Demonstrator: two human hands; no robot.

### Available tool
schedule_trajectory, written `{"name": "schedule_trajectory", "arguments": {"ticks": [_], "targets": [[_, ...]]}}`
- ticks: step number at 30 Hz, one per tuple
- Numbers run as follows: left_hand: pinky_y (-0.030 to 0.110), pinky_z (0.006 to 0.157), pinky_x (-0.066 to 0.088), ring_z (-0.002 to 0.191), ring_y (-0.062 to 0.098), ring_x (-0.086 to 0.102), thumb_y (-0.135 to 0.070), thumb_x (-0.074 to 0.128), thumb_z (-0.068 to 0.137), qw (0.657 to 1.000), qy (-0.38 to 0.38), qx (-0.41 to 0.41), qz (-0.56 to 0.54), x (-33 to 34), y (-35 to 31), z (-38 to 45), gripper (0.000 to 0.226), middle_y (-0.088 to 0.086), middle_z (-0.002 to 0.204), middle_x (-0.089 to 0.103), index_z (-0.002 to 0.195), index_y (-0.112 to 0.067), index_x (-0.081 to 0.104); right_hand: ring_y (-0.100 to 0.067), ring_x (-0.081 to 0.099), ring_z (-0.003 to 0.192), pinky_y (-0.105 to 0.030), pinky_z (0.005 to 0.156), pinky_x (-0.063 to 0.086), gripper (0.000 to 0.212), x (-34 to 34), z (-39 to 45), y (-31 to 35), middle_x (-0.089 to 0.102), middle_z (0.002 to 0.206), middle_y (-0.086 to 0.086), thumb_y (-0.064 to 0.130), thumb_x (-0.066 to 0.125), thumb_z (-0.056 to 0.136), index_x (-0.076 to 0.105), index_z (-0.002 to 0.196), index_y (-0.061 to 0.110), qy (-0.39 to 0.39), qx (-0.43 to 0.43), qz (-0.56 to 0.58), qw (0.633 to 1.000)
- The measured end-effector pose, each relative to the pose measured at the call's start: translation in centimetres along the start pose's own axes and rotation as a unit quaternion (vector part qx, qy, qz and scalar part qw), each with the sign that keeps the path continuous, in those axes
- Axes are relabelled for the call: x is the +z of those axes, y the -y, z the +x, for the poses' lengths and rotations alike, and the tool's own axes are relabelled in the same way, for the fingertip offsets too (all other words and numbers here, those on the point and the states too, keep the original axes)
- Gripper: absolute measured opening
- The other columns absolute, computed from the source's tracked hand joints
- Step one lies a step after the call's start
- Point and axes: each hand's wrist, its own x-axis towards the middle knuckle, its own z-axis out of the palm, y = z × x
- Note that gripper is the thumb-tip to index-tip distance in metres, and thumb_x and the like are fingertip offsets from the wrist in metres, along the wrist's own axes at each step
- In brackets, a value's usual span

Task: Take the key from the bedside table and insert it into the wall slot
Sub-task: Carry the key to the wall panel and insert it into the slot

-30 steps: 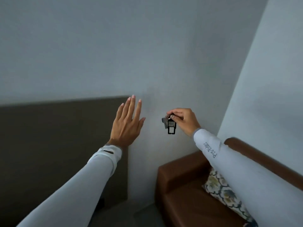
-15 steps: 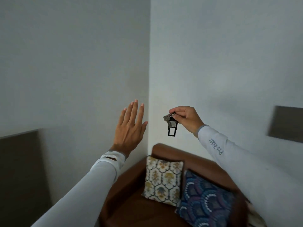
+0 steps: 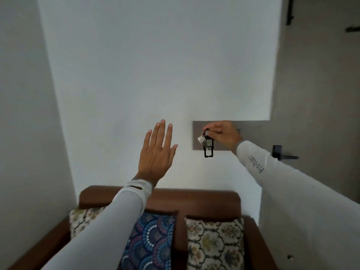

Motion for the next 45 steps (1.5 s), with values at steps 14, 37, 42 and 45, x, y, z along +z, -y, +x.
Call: {"name": "schedule_trajectory", "arguments": {"ticks": [14,37,42,45], "targets": [[0.055,0.126,0.032,0.157,0.037,0.024,-0.040,0.025,0.110,0.996,-0.055,0.053,-0.048,21.0,-6.6,18.6,0.062,0.023,0.170,0.024,0.161,-0.005,0.021,-0.034,0.071,0.105,-0.051,0.103,0.054,0.016,-10.7,15.7,-14.7,0.074,0.109,-0.024,-0.003,0.062,0.092,0.074,0.102,-0.002,-0.106,0.031,-0.062,0.992],[0.055,0.121,0.039,0.153,0.039,0.033,-0.035,0.028,0.111,0.996,-0.051,0.065,-0.027,46.4,-13.2,35.1,0.058,0.025,0.166,0.032,0.159,-0.003,0.027,-0.031,0.072,0.100,-0.036,0.096,0.057,0.017,-14.8,35.7,-36.6,0.075,0.105,-0.022,-0.004,0.063,0.090,0.074,0.102,0.000,-0.113,-0.003,-0.006,0.994],[0.055,0.123,0.036,0.156,0.038,0.028,-0.035,0.027,0.111,0.998,-0.044,0.045,-0.013,48.8,-13.9,36.3,0.058,0.023,0.169,0.027,0.160,-0.004,0.023,-0.017,0.070,0.087,-0.013,0.083,0.057,0.016,-15.3,37.0,-39.3,0.074,0.104,-0.022,-0.007,0.062,0.090,0.072,0.102,-0.003,-0.104,-0.015,0.016,0.994],[0.055,0.123,0.036,0.155,0.039,0.028,-0.034,0.028,0.111,0.998,-0.036,0.043,-0.008,49.8,-14.0,36.2,0.058,0.024,0.169,0.027,0.160,-0.004,0.023,-0.020,0.069,0.091,-0.029,0.092,0.057,0.016,-15.0,36.9,-40.6,0.074,0.105,-0.026,-0.007,0.062,0.090,0.071,0.103,-0.006,-0.099,-0.011,0.030,0.995]]}}
